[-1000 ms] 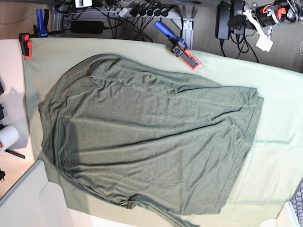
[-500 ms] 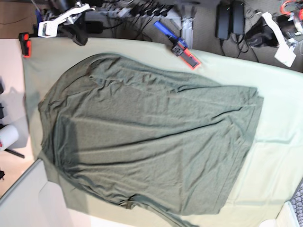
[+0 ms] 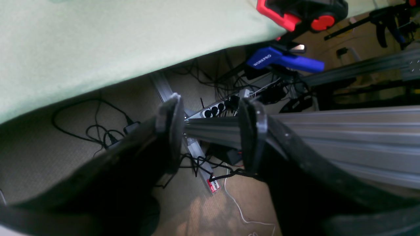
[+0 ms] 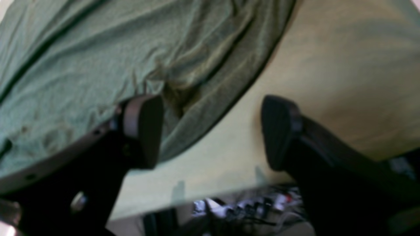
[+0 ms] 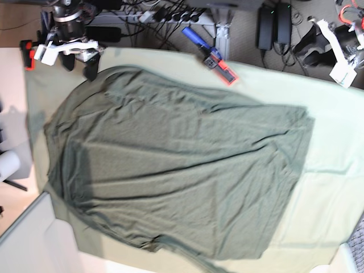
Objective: Fold the T-shirt properly
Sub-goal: 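Lower the right gripper and grasp the green shirt's edge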
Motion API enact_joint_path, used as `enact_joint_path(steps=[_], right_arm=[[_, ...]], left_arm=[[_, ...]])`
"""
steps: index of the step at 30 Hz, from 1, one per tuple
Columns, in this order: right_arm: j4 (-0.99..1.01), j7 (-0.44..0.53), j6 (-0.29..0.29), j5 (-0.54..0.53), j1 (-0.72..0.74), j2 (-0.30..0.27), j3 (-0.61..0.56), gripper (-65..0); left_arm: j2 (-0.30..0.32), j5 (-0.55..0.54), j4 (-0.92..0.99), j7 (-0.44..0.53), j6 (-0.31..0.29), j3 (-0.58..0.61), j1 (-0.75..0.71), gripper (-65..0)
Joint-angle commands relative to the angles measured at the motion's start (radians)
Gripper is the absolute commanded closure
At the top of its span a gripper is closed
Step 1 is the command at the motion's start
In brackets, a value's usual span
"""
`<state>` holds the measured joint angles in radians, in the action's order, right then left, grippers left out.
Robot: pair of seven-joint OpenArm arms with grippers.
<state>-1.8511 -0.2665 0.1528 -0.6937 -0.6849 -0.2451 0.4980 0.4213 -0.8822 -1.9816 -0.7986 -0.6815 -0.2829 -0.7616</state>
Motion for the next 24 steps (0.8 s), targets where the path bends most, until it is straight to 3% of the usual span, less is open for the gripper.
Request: enact_joint_path(steps=[1, 6, 9, 14, 24], right_arm=[[0.002, 0.022, 0.003, -0.011, 0.009, -0.002, 0.008, -44.9], [0.063, 0.001, 0.004, -0.039, 0.058, 0.013, 0.001, -44.9], [0.101, -0.001, 0.004, -0.040, 0.085, 0.013, -0.014, -44.9], [0.141, -0.016, 0.005, -0.040, 0.125, 0.016, -0.069, -44.9], [0.142, -0.018, 0.007, -0.013, 0.161, 0.094, -0.114, -44.6]], left_arm=[[0.015, -0.010, -0.016, 0.025, -0.017, -0.006, -0.006, -32.0], [0.040, 0.029, -0.016, 0.058, -0.017, -0.006, -0.006, -40.9], [0.048, 0.067, -0.016, 0.058, -0.013, -0.006, 0.009, -41.1], [0.048, 0.099, -0.015, 0.046, 0.067, -0.006, 0.046, -41.1], [0.050, 0.101, -0.011, 0.047, 0.069, -0.006, 0.083, -41.1]])
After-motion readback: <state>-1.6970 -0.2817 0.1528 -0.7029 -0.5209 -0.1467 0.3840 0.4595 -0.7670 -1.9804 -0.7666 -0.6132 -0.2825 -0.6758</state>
